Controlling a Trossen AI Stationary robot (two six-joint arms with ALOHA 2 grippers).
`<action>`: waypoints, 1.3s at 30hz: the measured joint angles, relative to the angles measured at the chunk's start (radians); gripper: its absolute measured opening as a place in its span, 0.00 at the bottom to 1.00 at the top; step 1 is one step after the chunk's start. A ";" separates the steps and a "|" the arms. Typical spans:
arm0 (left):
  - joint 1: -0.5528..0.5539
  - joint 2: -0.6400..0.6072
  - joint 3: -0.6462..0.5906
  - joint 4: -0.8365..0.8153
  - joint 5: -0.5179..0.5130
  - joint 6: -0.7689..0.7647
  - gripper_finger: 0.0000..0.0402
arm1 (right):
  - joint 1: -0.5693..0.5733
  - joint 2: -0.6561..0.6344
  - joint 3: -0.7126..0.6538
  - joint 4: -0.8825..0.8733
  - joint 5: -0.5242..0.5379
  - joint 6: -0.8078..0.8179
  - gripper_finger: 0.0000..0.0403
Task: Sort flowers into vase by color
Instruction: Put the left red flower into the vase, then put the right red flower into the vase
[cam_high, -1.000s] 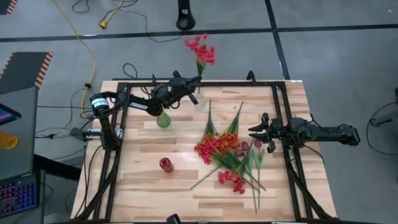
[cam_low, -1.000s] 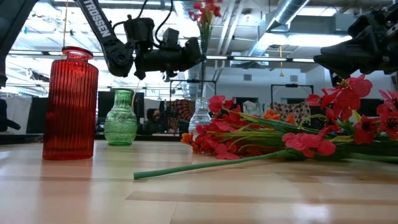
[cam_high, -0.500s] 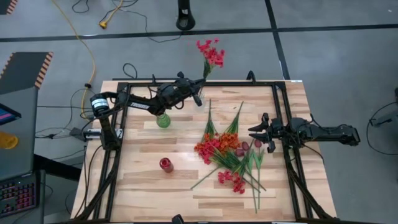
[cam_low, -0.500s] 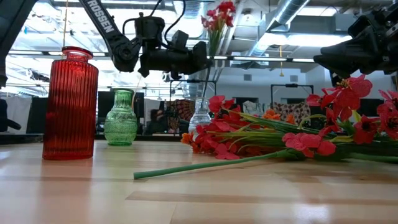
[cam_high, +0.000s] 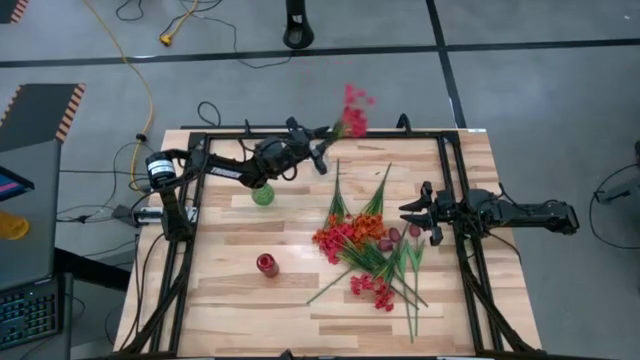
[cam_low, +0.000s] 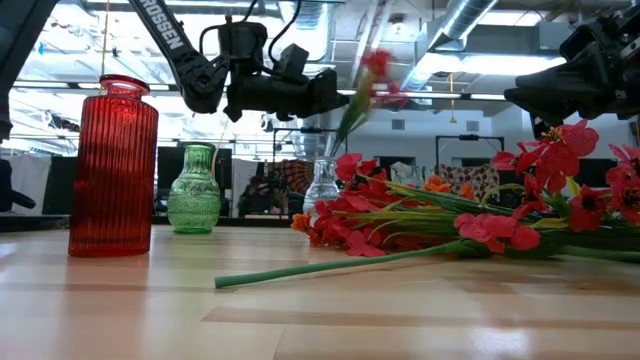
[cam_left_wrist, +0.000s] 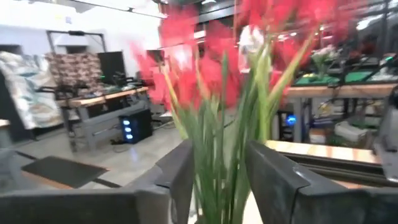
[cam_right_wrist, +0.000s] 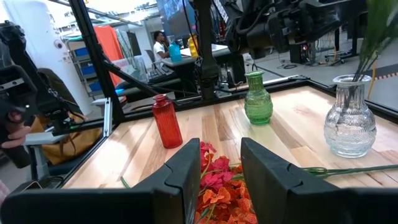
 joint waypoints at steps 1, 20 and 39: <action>-0.004 0.000 0.000 0.000 -0.024 0.013 0.36 | 0.000 0.000 0.000 0.000 0.000 0.000 0.35; -0.187 -0.005 0.000 0.091 -0.444 0.400 0.39 | 0.000 0.000 0.034 0.005 0.000 0.033 0.35; -0.433 -0.279 0.000 -0.352 -0.592 0.259 0.39 | 0.005 0.054 0.148 -0.155 -0.011 0.029 0.35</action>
